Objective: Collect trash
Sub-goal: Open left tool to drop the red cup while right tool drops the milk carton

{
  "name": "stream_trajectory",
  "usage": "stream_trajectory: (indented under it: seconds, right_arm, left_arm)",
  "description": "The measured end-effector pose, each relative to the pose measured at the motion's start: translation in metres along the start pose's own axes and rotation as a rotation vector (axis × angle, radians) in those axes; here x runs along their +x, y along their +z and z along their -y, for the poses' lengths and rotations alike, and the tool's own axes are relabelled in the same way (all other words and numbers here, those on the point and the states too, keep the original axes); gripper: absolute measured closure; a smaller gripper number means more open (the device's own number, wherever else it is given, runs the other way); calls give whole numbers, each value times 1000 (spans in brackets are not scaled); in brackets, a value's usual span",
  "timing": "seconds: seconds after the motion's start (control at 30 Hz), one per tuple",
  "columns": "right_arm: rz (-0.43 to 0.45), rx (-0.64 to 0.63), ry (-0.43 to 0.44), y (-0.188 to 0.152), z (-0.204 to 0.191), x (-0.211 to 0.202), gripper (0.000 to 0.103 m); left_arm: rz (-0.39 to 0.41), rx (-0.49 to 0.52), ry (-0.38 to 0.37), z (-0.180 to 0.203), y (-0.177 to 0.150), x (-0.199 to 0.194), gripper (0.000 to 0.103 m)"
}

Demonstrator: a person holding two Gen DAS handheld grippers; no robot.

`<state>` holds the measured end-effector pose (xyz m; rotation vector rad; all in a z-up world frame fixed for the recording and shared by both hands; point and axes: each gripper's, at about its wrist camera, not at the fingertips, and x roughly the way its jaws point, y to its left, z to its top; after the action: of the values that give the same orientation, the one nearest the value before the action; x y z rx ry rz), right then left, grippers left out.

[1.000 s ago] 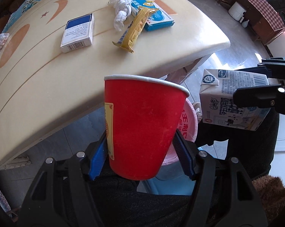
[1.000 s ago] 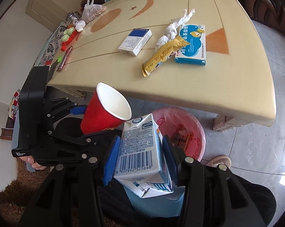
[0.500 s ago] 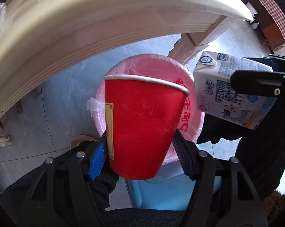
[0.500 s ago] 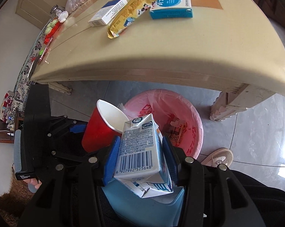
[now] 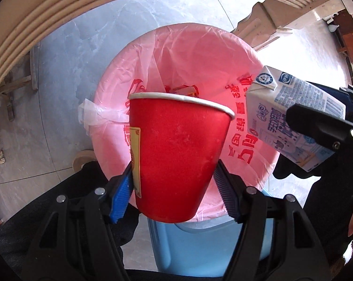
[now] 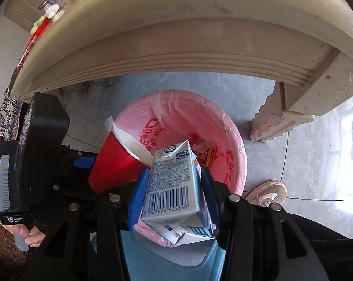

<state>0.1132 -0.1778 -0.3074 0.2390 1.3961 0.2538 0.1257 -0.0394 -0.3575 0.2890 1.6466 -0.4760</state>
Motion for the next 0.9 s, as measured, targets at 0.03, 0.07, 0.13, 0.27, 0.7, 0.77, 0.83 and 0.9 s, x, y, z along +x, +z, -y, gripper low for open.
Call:
stream_trajectory:
  seconds: [0.03, 0.07, 0.13, 0.27, 0.7, 0.77, 0.83, 0.9]
  right_arm:
    - [-5, 0, -2, -1, 1, 4, 58]
    - [-11, -1, -7, 0, 3, 7, 58]
    - [-23, 3, -7, 0, 5, 14, 58]
    - [-44, 19, -10, 1, 10, 26, 58]
    - [-75, 35, -12, 6, 14, 46, 57]
    - [-78, 36, -13, 7, 14, 46, 57]
    - [-81, 35, -14, 7, 15, 47, 57]
    - [-79, 27, -21, 7, 13, 48, 57]
  left_arm:
    - [-4, 0, -1, -1, 0, 4, 38]
    - [-10, -1, -2, -1, 0, 7, 38]
    - [-22, 1, 0, -2, 4, 12, 38]
    - [-47, -4, -2, -2, 6, 19, 38]
    - [-96, -17, 8, -4, 16, 40, 37]
    - [-97, -14, 9, -4, 16, 40, 37]
    - [-97, -14, 6, -3, 17, 41, 37]
    - [-98, -16, 4, -4, 18, 41, 37]
